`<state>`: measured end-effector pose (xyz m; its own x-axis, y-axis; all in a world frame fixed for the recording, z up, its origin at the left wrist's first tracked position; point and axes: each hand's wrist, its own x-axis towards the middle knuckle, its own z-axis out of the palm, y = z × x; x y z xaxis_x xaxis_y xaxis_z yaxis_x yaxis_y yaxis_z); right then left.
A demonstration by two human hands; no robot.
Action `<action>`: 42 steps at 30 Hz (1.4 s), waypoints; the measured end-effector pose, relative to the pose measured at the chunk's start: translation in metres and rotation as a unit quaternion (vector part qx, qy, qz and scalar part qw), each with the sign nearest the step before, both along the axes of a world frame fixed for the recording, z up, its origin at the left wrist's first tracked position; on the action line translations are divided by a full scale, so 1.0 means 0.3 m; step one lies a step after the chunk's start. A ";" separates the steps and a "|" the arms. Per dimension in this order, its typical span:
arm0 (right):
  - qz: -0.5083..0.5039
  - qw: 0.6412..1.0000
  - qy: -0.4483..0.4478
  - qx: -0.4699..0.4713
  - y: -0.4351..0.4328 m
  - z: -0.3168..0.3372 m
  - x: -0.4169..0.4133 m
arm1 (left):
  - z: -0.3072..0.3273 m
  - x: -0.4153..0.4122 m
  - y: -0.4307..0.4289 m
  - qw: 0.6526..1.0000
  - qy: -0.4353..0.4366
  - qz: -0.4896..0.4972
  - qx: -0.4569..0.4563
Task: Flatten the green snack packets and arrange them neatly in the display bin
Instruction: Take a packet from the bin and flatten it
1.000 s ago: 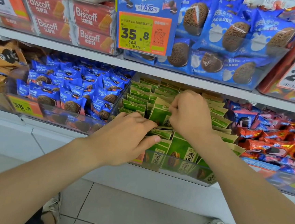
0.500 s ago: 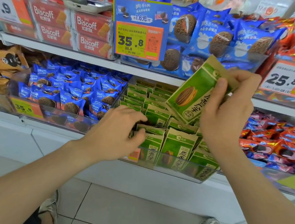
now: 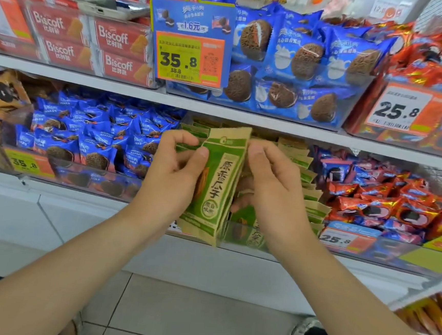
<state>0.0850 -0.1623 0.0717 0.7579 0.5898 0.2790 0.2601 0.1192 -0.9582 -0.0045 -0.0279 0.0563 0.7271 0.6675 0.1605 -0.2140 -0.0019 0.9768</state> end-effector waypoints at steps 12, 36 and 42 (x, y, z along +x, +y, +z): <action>0.073 0.994 0.079 0.031 -0.022 -0.026 -0.059 | 0.006 -0.035 -0.006 1.000 0.014 -0.016 0.019; 0.043 0.995 -0.056 -0.064 -0.019 -0.018 -0.091 | 0.031 -0.052 -0.003 0.996 -0.052 -0.074 0.022; 0.057 0.995 -0.012 -0.087 -0.036 0.001 -0.104 | 0.031 -0.047 0.008 0.997 -0.051 -0.059 -0.019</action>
